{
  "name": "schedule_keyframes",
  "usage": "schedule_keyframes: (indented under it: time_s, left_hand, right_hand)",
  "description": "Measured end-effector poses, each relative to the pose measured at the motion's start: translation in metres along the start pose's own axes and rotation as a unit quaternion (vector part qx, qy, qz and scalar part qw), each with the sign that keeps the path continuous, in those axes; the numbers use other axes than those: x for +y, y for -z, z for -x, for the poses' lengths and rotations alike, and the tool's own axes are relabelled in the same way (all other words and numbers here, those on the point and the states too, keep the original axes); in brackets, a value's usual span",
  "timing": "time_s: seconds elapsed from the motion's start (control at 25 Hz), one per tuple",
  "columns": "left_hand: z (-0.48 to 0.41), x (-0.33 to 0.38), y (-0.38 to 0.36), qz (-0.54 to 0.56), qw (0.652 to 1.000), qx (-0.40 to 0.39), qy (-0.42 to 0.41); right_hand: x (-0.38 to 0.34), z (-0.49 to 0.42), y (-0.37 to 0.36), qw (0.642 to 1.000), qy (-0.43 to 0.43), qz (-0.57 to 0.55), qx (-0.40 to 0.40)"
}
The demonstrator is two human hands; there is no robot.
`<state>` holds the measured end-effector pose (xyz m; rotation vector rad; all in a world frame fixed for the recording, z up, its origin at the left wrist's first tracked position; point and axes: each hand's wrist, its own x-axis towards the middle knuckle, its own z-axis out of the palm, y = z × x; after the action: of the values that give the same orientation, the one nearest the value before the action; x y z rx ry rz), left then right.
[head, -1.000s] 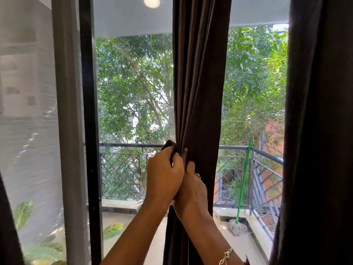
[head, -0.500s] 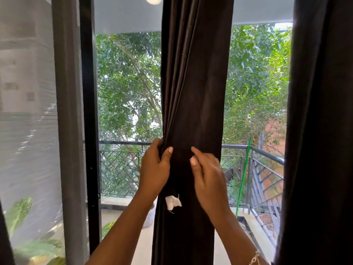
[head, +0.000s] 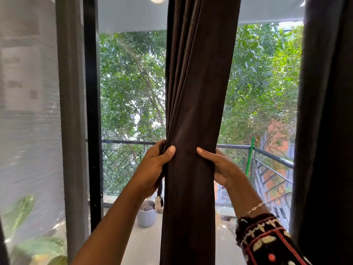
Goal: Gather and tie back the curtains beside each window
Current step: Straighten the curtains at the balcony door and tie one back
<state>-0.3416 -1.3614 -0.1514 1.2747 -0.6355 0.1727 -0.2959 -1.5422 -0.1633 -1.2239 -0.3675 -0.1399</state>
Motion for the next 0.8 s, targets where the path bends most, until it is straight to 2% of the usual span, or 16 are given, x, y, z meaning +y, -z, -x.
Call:
schedule_keyframes:
  time_s: [0.08, 0.16, 0.2, 0.28, 0.32, 0.36, 0.48, 0.64, 0.68, 0.8]
  left_hand:
    - [-0.002, -0.002, 0.001, -0.035, 0.999, 0.032, -0.018]
    - [-0.005, -0.005, 0.0, -0.108, 0.991, 0.069, -0.046]
    - [-0.006, -0.006, -0.001, -0.147, 0.984, 0.081, -0.058]
    - [-0.007, -0.008, -0.006, -0.206, 0.97, 0.1, -0.079]
    - [-0.006, -0.009, -0.009, -0.226, 0.964, 0.112, -0.087]
    - [-0.006, -0.01, -0.011, -0.244, 0.957, 0.124, -0.094]
    - [-0.003, -0.009, -0.017, -0.281, 0.941, 0.148, -0.115]
    - [0.001, -0.007, -0.023, -0.272, 0.949, 0.123, -0.104]
    - [0.003, -0.006, -0.025, -0.256, 0.955, 0.114, -0.098]
    - [0.011, -0.002, -0.029, -0.193, 0.974, 0.083, -0.084]
  right_hand:
    - [0.002, -0.001, -0.002, 0.998, 0.039, 0.018, 0.038]
    - [0.004, 0.006, -0.009, 0.978, 0.123, 0.12, 0.119]
    - [0.006, 0.011, -0.014, 0.941, 0.166, 0.231, 0.183]
    - [0.015, 0.027, -0.03, 0.803, 0.235, 0.451, 0.313]
    - [0.02, 0.036, -0.039, 0.749, 0.263, 0.506, 0.337]
    - [0.025, 0.044, -0.05, 0.724, 0.282, 0.531, 0.338]
    - [0.035, 0.063, -0.073, 0.696, 0.314, 0.559, 0.324]
    - [0.047, 0.073, -0.085, 0.666, 0.368, 0.587, 0.276]
    - [0.049, 0.074, -0.085, 0.673, 0.374, 0.585, 0.256]
    - [0.051, 0.076, -0.082, 0.722, 0.372, 0.55, 0.194]
